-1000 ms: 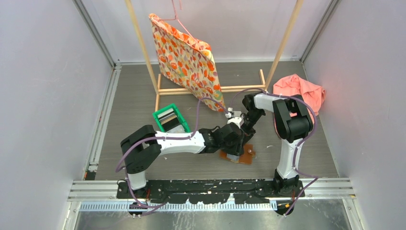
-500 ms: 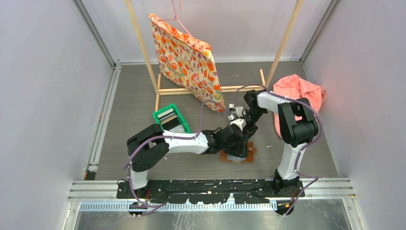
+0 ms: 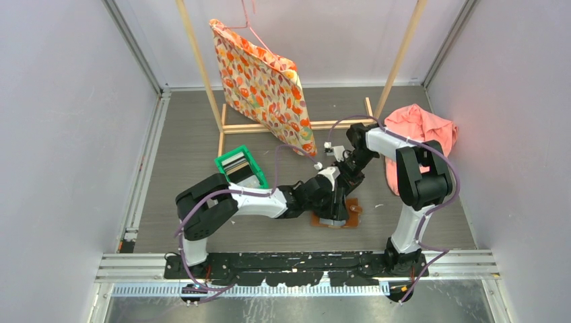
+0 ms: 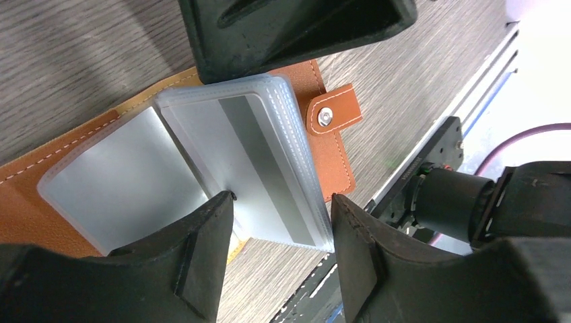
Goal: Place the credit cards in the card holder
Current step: Open the card holder at the center of the board.
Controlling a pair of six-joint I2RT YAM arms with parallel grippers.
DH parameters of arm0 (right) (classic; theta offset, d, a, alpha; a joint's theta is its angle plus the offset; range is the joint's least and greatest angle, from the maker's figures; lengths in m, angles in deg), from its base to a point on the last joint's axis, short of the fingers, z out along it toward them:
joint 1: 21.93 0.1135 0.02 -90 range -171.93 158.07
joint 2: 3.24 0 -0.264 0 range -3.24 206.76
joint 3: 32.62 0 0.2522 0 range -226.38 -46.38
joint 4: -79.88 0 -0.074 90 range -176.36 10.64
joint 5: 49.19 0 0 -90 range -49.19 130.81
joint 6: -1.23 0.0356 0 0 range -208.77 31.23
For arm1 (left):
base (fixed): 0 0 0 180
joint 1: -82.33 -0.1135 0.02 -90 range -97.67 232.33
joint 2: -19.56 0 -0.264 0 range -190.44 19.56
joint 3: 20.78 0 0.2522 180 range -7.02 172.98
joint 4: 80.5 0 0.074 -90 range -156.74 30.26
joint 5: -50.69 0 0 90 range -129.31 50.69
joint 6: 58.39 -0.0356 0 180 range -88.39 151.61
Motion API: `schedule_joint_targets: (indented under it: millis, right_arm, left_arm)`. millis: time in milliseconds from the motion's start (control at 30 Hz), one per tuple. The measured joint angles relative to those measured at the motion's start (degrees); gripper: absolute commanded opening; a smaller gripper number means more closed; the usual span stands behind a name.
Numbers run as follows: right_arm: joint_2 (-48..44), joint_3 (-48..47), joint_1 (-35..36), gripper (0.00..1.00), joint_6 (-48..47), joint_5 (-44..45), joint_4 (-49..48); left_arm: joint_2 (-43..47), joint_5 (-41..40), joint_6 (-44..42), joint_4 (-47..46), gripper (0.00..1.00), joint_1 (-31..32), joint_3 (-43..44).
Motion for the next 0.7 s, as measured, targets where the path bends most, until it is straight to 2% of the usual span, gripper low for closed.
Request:
schedule_joint_targets:
  millis: [133,300,700]
  right_arm:
    - [0.3,0.0,0.0,0.2,0.0,0.0,0.1]
    - [0.3,0.0,0.0,0.21,-0.2,0.0,0.2]
    - [-0.4,0.0,-1.5,0.26,-1.1,-0.5,0.8]
  left_arm:
    - [0.6,1.7,1.8,-4.7,0.61,-0.9,-3.3]
    - [1.2,3.5,3.3,-8.2,0.61,-2.0,-5.8]
    - [1.2,4.1,3.3,-8.4,0.59,-2.6,-5.9]
